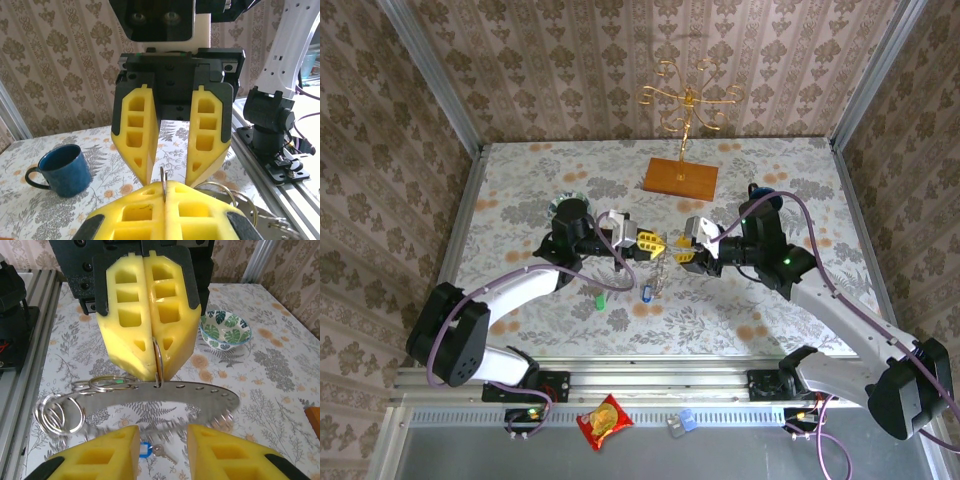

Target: Put the keys on the keyring

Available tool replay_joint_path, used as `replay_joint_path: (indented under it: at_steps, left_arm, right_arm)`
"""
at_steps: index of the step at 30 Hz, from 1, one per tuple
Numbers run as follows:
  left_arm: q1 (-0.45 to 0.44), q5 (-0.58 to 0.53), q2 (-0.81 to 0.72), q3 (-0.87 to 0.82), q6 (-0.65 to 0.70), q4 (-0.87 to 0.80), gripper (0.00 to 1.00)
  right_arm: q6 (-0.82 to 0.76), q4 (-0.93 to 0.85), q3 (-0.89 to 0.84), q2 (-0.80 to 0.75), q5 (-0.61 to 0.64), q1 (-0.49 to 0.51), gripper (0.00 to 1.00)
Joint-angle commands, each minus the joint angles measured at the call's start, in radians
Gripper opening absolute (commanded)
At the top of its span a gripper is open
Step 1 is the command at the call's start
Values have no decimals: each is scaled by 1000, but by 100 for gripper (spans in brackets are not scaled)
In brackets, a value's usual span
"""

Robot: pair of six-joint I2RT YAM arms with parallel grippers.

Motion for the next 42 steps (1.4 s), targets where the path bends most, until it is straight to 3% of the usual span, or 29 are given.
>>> replay_joint_path:
  at_steps: [1,14,23,35,42]
  left_arm:
    - [-10,57,6,-1,-18,62,0]
    - [-39,65,25,10,-23,62,0]
    - [-43,64,35,3,-25,69,0]
    - [-72,-96,80,-87,4,139,1]
    - [-81,-136,107,-130,12,181,2]
  right_arm:
    - [13,63,-2,-1,-49,13,31]
    - [14,97,-8,-2,-94,24,25]
    - [-19,54,-6,3,-75,37,0]
    - [-106,-90,-4,22,-35,64,0]
    - [-146,-148,2,56,-29,86,0]
